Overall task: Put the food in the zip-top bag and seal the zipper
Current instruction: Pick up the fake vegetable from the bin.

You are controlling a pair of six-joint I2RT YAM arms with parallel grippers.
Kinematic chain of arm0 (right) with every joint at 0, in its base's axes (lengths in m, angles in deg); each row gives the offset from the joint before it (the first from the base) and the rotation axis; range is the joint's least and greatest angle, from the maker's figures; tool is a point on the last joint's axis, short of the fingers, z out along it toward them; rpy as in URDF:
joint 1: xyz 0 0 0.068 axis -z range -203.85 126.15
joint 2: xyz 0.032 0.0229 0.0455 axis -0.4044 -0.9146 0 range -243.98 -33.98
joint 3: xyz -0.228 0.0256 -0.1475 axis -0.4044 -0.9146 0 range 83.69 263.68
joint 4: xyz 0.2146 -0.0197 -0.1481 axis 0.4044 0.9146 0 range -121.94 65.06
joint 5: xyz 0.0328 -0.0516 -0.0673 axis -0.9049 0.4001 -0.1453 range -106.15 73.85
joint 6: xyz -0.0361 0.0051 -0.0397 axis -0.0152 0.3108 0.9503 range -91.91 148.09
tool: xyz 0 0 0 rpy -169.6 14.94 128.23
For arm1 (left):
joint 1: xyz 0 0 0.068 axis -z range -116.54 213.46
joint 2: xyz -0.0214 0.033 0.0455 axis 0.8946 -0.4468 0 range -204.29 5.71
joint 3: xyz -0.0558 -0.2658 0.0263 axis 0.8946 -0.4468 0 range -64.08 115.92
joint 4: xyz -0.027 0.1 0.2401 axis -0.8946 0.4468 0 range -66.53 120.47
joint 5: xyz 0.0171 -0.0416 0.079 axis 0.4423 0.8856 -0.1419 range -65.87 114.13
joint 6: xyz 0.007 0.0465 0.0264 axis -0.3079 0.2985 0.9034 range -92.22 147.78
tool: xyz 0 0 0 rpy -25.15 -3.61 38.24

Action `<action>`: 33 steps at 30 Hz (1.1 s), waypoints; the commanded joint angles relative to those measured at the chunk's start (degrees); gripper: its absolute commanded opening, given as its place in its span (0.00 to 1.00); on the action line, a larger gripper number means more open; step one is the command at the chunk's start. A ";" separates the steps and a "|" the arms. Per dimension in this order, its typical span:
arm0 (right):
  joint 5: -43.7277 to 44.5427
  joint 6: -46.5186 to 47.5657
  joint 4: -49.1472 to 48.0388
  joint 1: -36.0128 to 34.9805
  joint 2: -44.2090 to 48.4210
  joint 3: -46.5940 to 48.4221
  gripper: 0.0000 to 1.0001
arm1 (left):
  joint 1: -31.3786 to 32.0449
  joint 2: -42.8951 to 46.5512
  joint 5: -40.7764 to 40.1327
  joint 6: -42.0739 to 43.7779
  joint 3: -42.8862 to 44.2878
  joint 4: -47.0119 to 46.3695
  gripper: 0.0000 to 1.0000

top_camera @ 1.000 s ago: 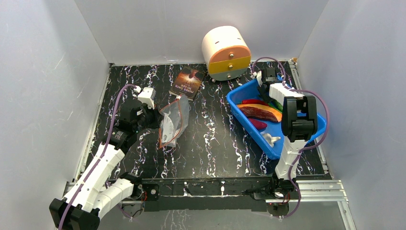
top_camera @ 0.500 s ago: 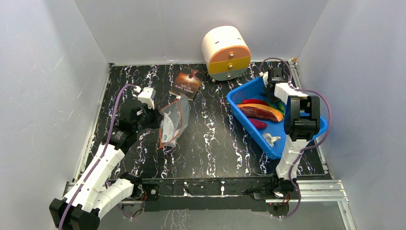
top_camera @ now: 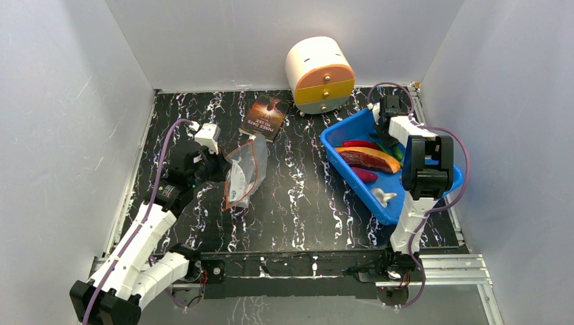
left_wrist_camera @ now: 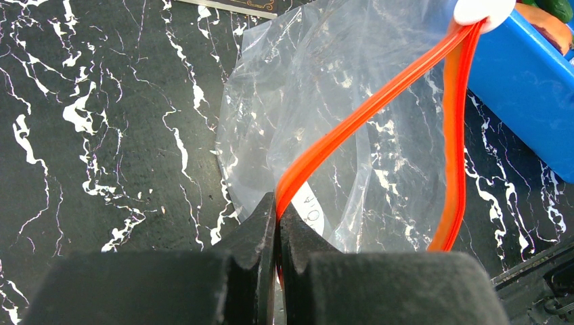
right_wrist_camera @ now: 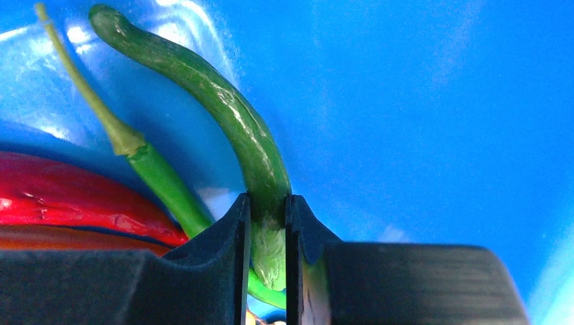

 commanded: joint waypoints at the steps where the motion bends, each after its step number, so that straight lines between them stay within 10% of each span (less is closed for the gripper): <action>1: -0.19 -0.72 1.96 -0.66 5.30 2.13 0.00 | -0.21 1.13 -0.25 0.38 -0.24 -0.79 0.00; 17: -4.62 -8.44 0.82 -8.37 22.26 1.69 0.00 | -0.21 0.30 -2.09 -2.79 1.67 0.26 0.00; 33: -19.91 -32.04 -11.29 -33.38 36.75 -0.28 0.00 | -0.20 -5.70 -7.25 -6.53 11.41 0.50 0.00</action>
